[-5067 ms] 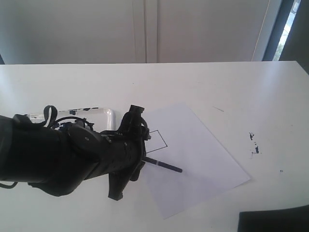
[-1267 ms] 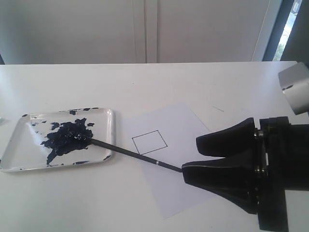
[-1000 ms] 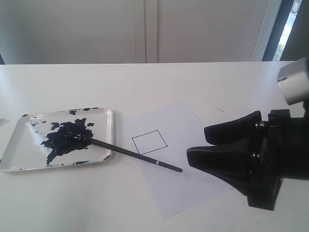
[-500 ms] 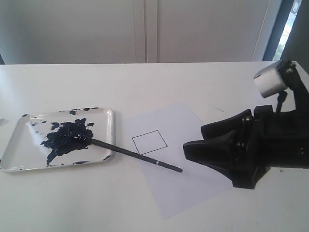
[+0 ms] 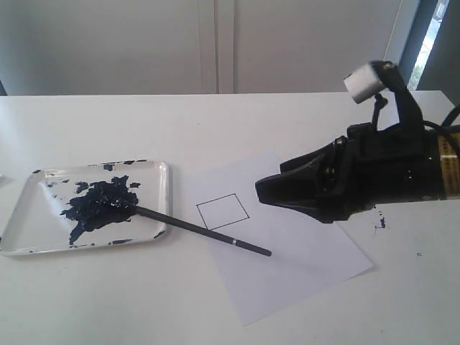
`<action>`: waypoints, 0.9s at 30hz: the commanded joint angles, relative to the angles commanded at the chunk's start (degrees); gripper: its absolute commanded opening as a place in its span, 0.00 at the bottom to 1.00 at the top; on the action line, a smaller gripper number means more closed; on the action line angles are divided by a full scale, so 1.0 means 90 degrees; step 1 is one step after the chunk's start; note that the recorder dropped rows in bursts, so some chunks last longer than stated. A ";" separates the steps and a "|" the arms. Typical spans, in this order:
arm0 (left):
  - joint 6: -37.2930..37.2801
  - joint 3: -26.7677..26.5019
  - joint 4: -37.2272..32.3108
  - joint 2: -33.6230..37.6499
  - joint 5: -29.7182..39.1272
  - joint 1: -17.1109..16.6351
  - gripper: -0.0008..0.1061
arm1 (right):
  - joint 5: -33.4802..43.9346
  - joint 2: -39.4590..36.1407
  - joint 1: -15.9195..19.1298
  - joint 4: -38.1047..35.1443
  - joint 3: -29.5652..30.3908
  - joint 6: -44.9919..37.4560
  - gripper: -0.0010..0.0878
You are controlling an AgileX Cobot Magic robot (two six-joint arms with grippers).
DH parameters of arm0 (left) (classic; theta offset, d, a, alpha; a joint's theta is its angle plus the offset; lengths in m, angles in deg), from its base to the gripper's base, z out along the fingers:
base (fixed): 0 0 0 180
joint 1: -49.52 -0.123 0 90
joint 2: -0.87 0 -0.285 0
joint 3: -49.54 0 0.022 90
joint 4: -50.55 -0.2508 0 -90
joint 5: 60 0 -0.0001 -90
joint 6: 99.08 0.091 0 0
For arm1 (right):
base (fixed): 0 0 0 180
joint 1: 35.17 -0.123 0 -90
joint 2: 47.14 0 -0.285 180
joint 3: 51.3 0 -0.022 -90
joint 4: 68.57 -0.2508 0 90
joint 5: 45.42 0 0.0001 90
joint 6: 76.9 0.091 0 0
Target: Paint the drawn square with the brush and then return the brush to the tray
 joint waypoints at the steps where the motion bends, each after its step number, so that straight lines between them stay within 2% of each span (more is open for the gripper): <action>1: 0.0000 0.0000 0.0000 0.0029 -0.0031 0.0000 0.01 | 0.0000 -0.0120 0.0000 0.0000 -0.0065 -0.0021 0.69; 6: 0.0000 0.0000 -0.0157 0.0044 -0.0212 0.0000 0.01 | -0.0059 -0.0618 -0.0076 0.0000 -0.0344 -0.0150 0.69; 9: -0.0065 0.0000 -0.0153 0.0044 -0.0108 0.0000 0.01 | -0.0078 -0.0965 -0.0263 0.0000 -0.0587 -0.0150 0.69; 13: -0.0065 0.0000 -0.0153 0.0044 -0.0108 0.0000 0.01 | -0.0640 -0.1268 -0.0366 0.0000 -0.0766 -0.0138 0.69; 24: -0.0093 0.0000 -0.0138 0.0044 -0.0151 0.0000 0.01 | -0.0955 -0.1298 -0.0366 -0.0015 -0.0730 0.0103 0.69; 26: -0.0093 0.0000 -0.0138 0.0044 -0.0151 0.0000 0.01 | -0.0766 -0.1298 -0.0366 -0.0015 -0.0730 0.0090 0.66; 27: -0.0093 0.0000 -0.0138 0.0044 -0.0151 0.0000 0.01 | -0.0708 -0.1298 -0.0366 0.0000 -0.0730 0.0090 0.60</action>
